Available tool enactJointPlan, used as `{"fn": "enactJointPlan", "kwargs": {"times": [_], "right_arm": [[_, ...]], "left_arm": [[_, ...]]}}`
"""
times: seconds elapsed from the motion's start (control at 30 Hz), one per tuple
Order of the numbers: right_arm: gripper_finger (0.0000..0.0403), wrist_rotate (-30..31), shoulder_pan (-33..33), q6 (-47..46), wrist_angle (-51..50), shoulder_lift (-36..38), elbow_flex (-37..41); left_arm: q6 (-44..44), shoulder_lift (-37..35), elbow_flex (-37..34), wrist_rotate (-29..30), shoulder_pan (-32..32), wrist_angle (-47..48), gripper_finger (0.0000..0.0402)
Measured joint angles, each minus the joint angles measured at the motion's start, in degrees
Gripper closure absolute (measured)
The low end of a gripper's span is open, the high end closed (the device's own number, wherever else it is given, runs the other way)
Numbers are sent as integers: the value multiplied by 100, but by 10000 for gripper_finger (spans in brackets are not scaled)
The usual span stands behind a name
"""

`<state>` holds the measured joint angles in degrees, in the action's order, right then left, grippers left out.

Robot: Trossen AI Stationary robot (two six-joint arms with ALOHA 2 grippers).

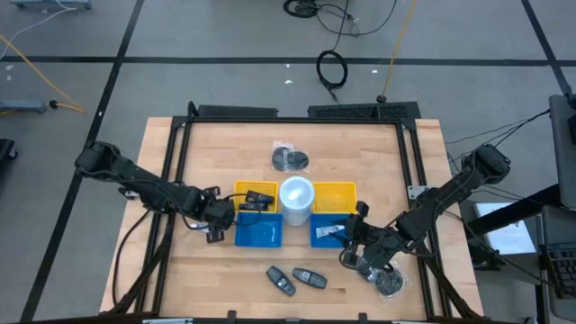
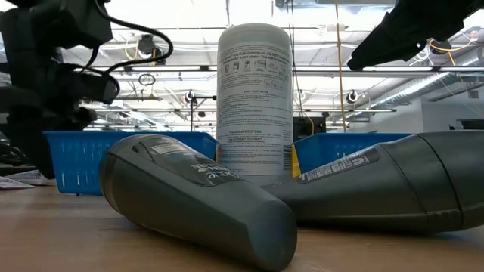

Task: Pick & Place Travel size toiletries
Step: Put the toothpaste into the right blue bin

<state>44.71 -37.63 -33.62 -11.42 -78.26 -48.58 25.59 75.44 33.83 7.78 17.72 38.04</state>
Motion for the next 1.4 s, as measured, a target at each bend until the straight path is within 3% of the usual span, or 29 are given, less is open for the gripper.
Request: {"fn": "enactJointPlan", "kwargs": {"times": [0.5, 0.8, 1.4], "right_arm": [[261, 0, 2, 46, 1, 0, 0], [263, 0, 1, 48, 1, 0, 2], [264, 2, 1, 48, 0, 0, 4]], "left_arm": [[-153, -2, -257, -293, -206, -277, 245], [-317, -4, -257, -454, -202, -221, 369], [-188, -11, -95, 189, -216, 51, 365]]}}
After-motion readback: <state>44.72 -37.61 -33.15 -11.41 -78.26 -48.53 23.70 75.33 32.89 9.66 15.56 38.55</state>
